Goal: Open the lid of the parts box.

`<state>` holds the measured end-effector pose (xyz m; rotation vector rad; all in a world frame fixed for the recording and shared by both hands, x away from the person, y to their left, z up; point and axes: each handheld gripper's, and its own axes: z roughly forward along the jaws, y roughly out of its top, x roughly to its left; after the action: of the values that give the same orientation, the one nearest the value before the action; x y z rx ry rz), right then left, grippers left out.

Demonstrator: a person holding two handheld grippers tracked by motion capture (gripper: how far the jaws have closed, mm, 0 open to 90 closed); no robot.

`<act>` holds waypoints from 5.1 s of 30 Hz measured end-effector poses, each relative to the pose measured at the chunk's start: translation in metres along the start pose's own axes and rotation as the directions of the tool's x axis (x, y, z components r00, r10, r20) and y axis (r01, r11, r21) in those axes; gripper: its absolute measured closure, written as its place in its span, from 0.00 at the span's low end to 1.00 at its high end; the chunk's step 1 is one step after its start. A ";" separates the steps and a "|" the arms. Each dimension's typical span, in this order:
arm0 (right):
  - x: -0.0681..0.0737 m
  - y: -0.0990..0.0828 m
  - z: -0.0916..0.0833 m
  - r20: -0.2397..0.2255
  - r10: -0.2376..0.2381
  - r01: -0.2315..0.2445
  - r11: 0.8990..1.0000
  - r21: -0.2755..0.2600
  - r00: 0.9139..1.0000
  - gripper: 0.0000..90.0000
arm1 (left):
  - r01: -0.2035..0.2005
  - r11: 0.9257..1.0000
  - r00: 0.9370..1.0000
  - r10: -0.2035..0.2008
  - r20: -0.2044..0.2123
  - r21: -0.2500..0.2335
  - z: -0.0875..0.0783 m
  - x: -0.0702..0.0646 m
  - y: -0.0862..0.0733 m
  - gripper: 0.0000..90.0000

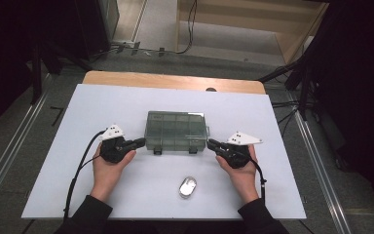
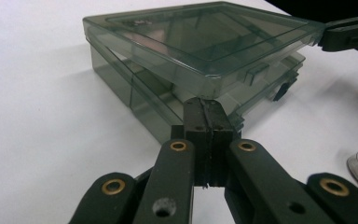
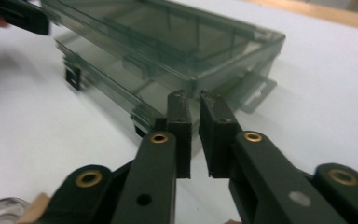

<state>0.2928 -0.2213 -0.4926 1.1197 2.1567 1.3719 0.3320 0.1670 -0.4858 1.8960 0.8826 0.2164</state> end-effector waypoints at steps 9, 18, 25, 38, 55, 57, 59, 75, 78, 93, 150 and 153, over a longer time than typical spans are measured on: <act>-0.009 0.013 -0.012 -0.072 0.056 -0.061 0.995 -0.076 0.996 0.36 | -0.005 0.999 1.000 0.005 0.005 -0.051 0.000 -0.002 0.014 0.99; -0.011 0.035 -0.007 -0.039 0.066 -0.070 0.993 -0.099 0.997 0.00 | -0.017 0.996 1.000 0.017 -0.003 -0.092 0.005 -0.002 0.034 0.99; -0.016 0.046 0.003 -0.077 0.089 -0.099 0.987 -0.127 0.993 0.00 | -0.029 0.990 1.000 0.028 -0.010 -0.137 0.009 0.001 0.046 0.99; -0.021 0.054 0.014 -0.005 0.108 -0.108 0.986 -0.123 0.994 0.27 | -0.009 0.982 1.000 0.007 -0.014 -0.189 0.016 0.008 0.064 0.99; -0.028 0.064 0.034 0.117 0.097 -0.076 0.982 -0.174 0.988 0.69 | -0.018 0.977 0.998 0.006 -0.055 -0.213 0.025 0.012 0.077 0.99; -0.027 0.065 0.035 0.132 0.088 -0.066 0.984 -0.168 0.987 0.69 | -0.022 0.976 0.998 0.008 -0.065 -0.215 0.027 0.011 0.078 0.99; -0.028 0.066 0.037 0.147 0.088 -0.063 0.984 -0.167 0.985 0.71 | -0.018 0.975 0.998 0.004 -0.064 -0.221 0.027 0.012 0.080 0.99; -0.035 0.076 0.045 0.161 0.124 -0.091 0.975 -0.202 0.979 0.84 | -0.003 0.969 0.998 -0.015 -0.068 -0.248 0.032 0.020 0.084 0.99; -0.035 0.077 0.046 0.175 0.124 -0.088 0.975 -0.202 0.977 0.86 | -0.002 0.972 0.998 -0.012 -0.062 -0.235 0.033 0.021 0.083 0.98; -0.038 0.087 0.051 0.201 0.165 -0.128 0.975 -0.184 0.966 0.89 | 0.017 0.981 0.993 -0.039 -0.110 -0.194 0.027 0.032 0.065 0.53; -0.068 0.068 0.102 0.200 0.288 -0.270 0.956 -0.114 0.936 0.85 | 0.057 0.997 0.954 -0.072 -0.291 -0.058 0.087 0.056 0.064 0.95; -0.068 0.065 0.104 0.195 0.302 -0.282 0.951 -0.123 0.933 0.86 | 0.079 0.995 0.956 -0.093 -0.277 -0.060 0.088 0.059 0.065 0.95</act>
<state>0.4310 -0.1974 -0.4928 1.5228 1.8106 1.3837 0.4491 0.1277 -0.4875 1.8034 1.1369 0.4580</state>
